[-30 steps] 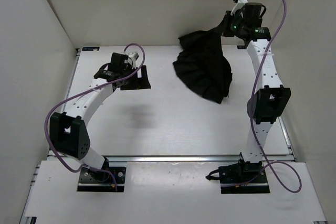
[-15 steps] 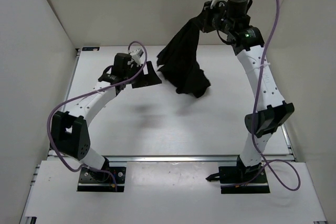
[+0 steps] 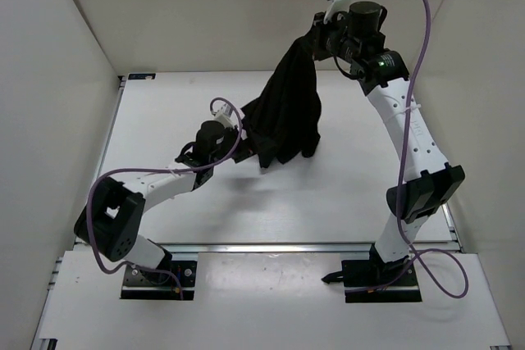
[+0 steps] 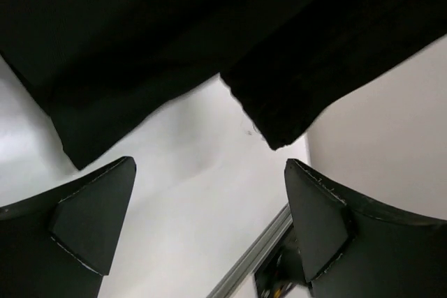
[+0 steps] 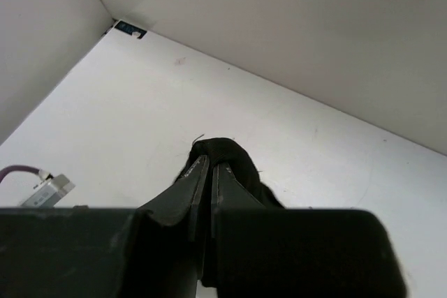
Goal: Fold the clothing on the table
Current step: Flatten the skirt out
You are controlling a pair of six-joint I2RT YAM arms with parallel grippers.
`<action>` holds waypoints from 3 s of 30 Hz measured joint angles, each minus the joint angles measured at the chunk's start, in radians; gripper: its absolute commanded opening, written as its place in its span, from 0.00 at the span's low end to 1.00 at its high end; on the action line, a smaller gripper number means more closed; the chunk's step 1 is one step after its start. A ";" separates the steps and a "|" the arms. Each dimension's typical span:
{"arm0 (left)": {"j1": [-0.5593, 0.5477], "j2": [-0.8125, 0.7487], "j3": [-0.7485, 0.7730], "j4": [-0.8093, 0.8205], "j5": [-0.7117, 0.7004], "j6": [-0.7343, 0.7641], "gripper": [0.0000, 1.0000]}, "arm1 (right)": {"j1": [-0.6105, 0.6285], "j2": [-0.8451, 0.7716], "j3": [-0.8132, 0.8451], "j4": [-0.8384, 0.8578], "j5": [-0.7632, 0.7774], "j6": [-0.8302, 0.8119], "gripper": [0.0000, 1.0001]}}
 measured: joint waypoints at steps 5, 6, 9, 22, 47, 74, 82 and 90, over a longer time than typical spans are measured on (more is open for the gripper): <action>-0.014 0.088 0.062 0.155 -0.027 -0.068 0.99 | 0.029 0.000 -0.019 -0.008 0.007 0.003 0.00; -0.016 0.108 0.078 0.178 -0.025 -0.083 0.99 | 0.032 0.000 -0.019 -0.006 0.008 0.003 0.00; -0.023 0.154 0.095 0.233 -0.008 -0.132 0.99 | 0.035 -0.001 -0.019 -0.001 0.008 0.003 0.00; -0.157 0.183 -0.041 0.527 -0.076 -0.556 0.99 | 0.037 -0.002 -0.034 0.000 0.019 0.003 0.00; -0.263 0.470 -0.002 0.630 -0.354 -1.017 0.86 | 0.096 -0.002 -0.026 0.005 0.034 0.014 0.00; 0.153 0.145 0.465 -0.385 -0.134 -0.087 0.00 | -0.254 -0.059 -0.243 0.027 0.054 0.094 0.00; 0.217 0.151 0.941 -0.931 -0.129 0.372 0.00 | -0.264 -0.141 -0.489 0.043 -0.002 0.136 0.00; 0.205 0.116 0.747 -1.028 -0.195 0.530 0.00 | -0.219 -0.344 -0.695 0.069 -0.039 0.136 0.00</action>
